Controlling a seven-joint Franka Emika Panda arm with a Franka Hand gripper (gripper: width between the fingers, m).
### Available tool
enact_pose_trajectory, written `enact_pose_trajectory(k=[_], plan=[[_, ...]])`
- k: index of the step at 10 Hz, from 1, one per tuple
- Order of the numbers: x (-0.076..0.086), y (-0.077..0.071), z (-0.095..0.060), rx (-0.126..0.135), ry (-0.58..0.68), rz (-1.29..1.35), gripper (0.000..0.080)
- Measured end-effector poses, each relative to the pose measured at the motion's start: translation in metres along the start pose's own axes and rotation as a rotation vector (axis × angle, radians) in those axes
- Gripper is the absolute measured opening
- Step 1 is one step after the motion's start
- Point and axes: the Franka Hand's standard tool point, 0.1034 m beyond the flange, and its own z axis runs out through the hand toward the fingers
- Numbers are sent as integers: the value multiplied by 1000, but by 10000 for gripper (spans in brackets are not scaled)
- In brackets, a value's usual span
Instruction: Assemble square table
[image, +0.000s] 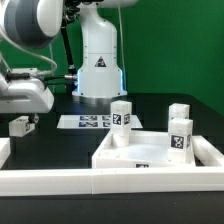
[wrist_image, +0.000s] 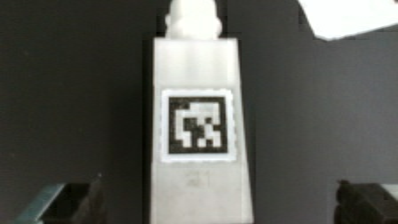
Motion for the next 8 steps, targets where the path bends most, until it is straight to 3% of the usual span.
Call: enact_pose_trajectory(k=[2,3,5,8], plan=[[4,0,7,-10,-102,0,648],[-3,3,12,-11,-182,2,648],[-1,11,19,-33,-319,7,648],[6,12,19,-46,-298,4,648]])
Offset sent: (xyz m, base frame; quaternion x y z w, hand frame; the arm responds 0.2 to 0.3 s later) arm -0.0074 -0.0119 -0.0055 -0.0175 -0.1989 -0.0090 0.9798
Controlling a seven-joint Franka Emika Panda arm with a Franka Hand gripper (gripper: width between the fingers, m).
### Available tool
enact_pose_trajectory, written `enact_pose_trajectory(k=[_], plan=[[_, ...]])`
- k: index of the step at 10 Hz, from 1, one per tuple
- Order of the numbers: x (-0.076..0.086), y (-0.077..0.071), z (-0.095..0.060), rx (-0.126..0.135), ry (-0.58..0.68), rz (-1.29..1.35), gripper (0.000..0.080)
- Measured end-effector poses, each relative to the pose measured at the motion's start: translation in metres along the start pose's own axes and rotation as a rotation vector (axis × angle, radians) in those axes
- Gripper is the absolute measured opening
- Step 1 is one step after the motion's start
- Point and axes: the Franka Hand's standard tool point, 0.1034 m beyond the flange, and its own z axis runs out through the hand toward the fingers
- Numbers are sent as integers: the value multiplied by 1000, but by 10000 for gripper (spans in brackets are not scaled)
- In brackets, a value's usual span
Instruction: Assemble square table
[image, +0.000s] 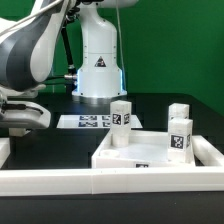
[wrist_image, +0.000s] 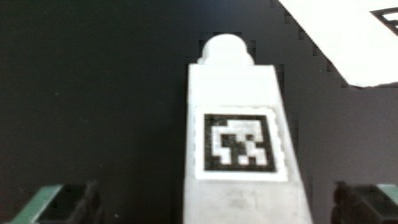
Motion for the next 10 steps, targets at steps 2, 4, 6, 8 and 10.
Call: enact_pose_trajectory(k=[2,4,6,8,10], plan=[[0,0,0,0,1,0,648],[0,1,0,1,0,1,385],[0,1,0,0,1,1,289],[0,1,0,0,1,1,289],[0,1,0,0,1,1,289]])
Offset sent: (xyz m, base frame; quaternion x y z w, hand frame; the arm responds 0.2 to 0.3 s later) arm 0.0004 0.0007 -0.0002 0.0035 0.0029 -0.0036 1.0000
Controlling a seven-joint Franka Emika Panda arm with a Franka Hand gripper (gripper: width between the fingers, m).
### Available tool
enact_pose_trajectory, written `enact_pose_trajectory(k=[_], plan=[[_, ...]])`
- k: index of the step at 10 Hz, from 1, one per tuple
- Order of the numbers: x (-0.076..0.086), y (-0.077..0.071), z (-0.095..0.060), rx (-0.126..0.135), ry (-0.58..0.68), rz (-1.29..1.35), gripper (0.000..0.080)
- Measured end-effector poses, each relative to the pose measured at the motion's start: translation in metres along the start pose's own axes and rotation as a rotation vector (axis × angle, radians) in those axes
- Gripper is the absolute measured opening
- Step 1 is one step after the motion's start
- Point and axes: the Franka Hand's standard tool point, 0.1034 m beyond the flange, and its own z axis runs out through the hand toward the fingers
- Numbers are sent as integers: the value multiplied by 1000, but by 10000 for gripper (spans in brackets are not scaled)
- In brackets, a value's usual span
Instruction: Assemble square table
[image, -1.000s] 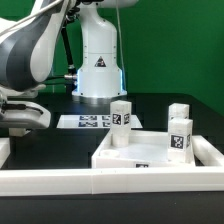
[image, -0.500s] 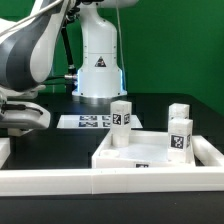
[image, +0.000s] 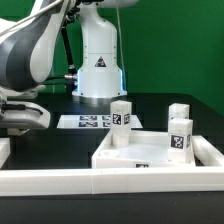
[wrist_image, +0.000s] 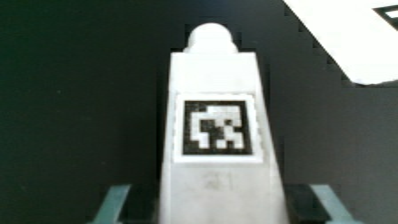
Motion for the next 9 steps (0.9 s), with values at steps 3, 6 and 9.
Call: enact_pose_trajectory(k=[3,6,9], plan=[[-14,-31,-4,-13,35,-15,291],[-33,-74,-44,-17,72,-15,291],[-34,-114,-71,-51,131,-3,291]])
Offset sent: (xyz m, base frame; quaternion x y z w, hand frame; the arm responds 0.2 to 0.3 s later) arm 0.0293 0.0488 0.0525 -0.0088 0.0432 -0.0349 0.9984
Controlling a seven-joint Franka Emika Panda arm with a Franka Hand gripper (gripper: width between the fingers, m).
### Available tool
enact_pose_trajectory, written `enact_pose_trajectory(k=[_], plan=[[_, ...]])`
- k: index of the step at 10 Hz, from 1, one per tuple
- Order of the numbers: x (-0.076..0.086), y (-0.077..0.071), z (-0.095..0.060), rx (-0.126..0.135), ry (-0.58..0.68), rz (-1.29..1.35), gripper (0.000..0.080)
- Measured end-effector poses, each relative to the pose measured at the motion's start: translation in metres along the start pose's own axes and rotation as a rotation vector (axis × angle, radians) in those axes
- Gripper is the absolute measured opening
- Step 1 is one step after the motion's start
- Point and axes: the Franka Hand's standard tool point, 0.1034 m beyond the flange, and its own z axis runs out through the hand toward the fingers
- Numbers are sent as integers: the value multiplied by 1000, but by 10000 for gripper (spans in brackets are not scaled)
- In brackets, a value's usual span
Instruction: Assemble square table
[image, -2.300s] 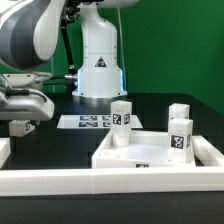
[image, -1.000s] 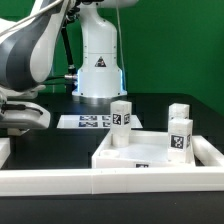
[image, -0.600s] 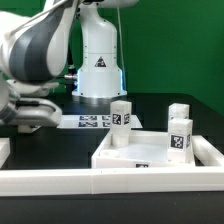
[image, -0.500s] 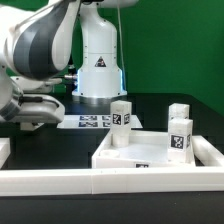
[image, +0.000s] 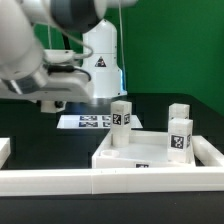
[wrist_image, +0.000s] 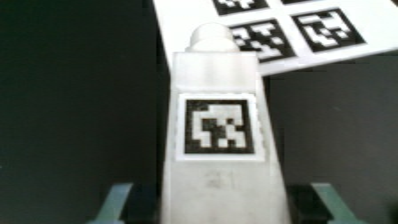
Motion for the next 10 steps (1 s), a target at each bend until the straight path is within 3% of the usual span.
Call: enact_pose_trajectory(k=[1,2,4,5,8,10], plan=[[1,-9,-1,-10,2,-14,291],[1,-5,2,-7,-2,-12,291],[17,-5,-9,-22,193,-22,291],[13,-6,-7,-20,256,-26,291],[18,-38,-38,-6,453,-26,291],[23,-56,-62,-20,629,-57,291]])
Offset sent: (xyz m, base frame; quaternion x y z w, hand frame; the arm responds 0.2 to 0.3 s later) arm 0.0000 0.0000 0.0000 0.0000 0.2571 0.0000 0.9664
